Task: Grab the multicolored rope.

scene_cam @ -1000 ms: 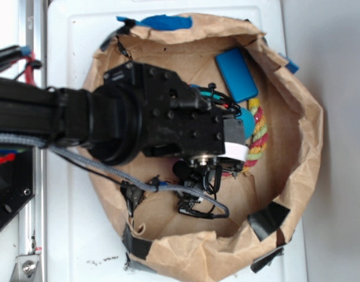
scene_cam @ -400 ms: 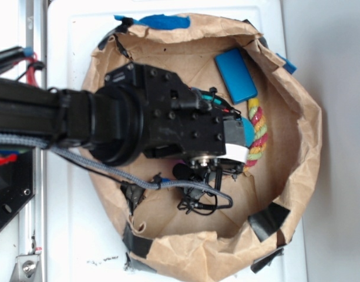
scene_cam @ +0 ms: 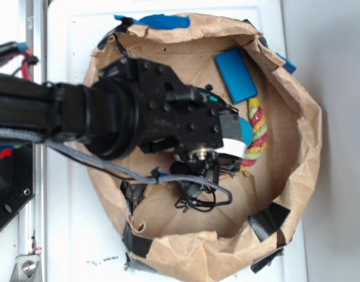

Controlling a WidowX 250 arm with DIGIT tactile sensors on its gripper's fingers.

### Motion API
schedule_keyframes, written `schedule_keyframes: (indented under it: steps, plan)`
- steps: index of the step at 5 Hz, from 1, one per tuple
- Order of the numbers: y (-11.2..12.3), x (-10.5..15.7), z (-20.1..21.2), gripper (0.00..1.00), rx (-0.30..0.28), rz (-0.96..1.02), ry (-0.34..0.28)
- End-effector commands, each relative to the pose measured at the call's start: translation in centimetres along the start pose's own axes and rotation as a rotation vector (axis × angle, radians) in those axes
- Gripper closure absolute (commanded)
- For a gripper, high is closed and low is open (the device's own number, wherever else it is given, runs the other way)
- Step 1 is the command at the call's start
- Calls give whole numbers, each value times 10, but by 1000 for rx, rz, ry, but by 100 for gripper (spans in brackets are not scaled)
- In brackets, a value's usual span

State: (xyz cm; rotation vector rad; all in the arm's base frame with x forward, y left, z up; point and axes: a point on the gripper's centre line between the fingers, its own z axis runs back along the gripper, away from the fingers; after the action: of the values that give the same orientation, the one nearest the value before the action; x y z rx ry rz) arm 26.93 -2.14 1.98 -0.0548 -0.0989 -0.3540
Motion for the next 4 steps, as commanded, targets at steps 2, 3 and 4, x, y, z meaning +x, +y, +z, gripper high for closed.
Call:
schedule_keyframes:
  steps: [2, 3, 4]
  plan:
    - [15, -28, 121, 100, 30, 238, -127]
    - [16, -31, 140, 100, 15, 408, -96]
    - [19, -23, 145, 100, 20, 514, -42]
